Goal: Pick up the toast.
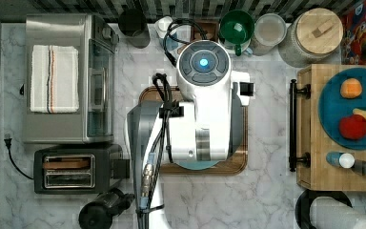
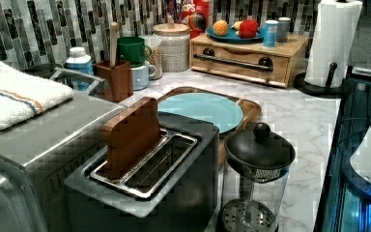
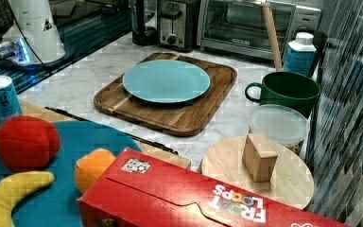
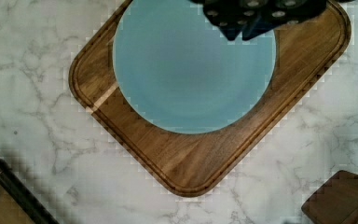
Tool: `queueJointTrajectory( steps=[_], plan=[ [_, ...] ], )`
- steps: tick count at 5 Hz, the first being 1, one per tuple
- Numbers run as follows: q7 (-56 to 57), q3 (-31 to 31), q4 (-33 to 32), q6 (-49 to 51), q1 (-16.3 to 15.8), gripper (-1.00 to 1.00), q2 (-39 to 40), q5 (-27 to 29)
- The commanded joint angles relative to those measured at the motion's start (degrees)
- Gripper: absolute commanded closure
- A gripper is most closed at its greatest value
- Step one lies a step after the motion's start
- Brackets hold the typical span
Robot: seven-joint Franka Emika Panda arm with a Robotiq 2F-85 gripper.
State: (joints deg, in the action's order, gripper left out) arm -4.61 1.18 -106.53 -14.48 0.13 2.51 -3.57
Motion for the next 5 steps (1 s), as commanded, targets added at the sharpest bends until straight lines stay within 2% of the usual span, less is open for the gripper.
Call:
queueJointTrajectory(
  steps=[1,3,5],
  plan=[
    [-4.0,0.6,-0.8,-0.3,-0.7,1.00,-0.4,0.2],
    [-21.3,3.8,-3.5,-0.1,-4.1,1.00,-3.5,0.6],
    [-36.9,7.9,-2.9,2.5,-7.2,1.00,-4.9,2.8]
  ],
)
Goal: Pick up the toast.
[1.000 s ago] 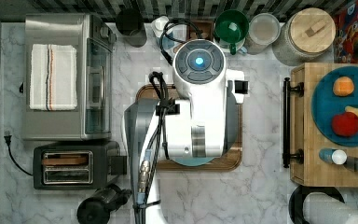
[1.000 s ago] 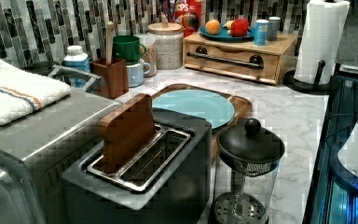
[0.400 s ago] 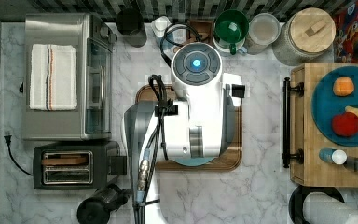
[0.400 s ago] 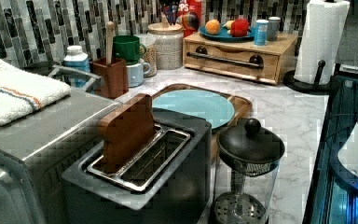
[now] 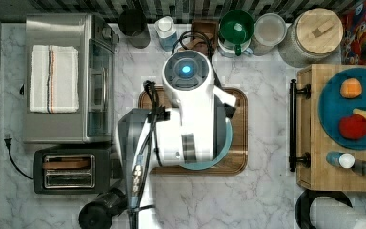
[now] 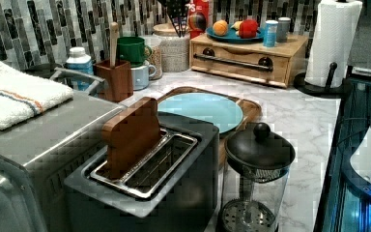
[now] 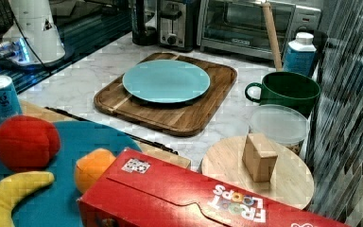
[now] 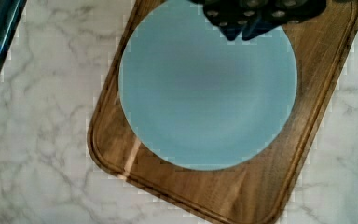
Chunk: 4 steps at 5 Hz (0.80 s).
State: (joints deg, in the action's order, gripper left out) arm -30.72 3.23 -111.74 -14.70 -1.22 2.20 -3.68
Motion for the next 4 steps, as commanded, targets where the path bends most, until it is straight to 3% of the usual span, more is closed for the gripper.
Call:
queueJointTrajectory(
  steps=[1,2,3,4],
  plan=[
    [-16.4,7.8,0.4,1.2,-7.1,1.00,-6.3,3.9],
    [-21.7,9.7,-3.5,-2.3,-8.4,1.00,-8.9,4.2],
    [-26.5,12.0,-4.3,-3.2,-8.8,-0.42,-9.7,5.3],
    [-29.7,15.1,-4.0,-2.6,-7.5,-1.00,-10.0,8.7]
  ],
)
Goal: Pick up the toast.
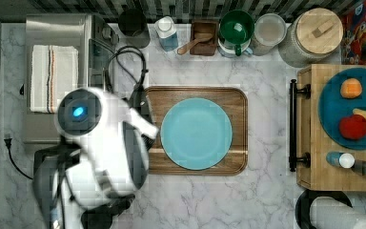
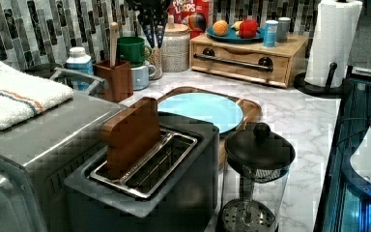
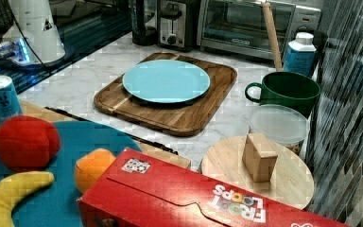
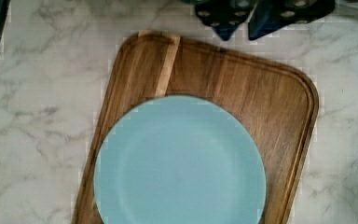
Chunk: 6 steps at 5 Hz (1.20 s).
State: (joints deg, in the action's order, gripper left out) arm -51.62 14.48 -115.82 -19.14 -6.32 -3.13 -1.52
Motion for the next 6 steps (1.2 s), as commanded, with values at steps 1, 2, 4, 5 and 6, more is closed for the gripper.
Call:
queueJointTrajectory(
  steps=[1,2,4,5,6],
  plan=[
    [-11.5,6.0,-1.3,-0.4,-2.5,-1.00,-5.0,8.6],
    [-15.7,8.2,0.4,0.2,-2.9,-1.00,-3.9,8.6],
    [-23.4,13.8,-1.4,-3.7,-3.7,-1.00,-2.9,10.2],
    [-27.5,15.3,-0.6,-4.8,-5.0,-1.00,-1.5,10.1],
    [-31.3,16.8,0.9,-5.9,-6.1,-1.00,0.8,9.8]
  ],
)
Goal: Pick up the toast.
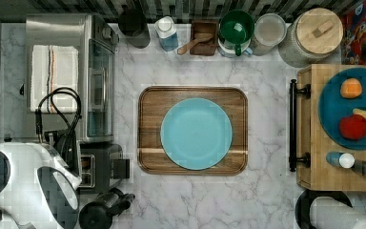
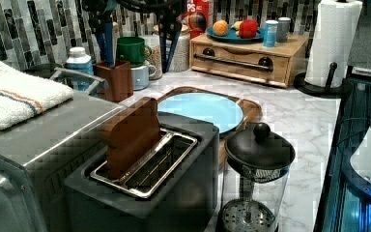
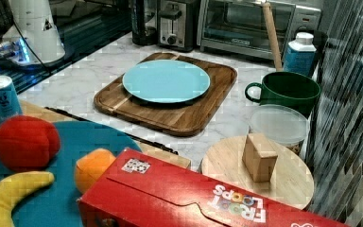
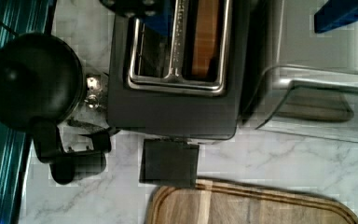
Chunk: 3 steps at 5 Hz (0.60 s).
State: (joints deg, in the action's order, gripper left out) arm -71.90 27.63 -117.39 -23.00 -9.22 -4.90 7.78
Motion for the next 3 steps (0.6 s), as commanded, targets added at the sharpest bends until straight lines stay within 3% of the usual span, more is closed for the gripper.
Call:
queueJointTrajectory(
  steps=[1,3],
  plan=[
    [-14.5,5.7,7.5,0.1,-3.4,-1.00,6.4,0.3],
    [-18.7,7.9,6.8,-2.5,-5.1,-1.00,9.8,-2.3]
  ],
)
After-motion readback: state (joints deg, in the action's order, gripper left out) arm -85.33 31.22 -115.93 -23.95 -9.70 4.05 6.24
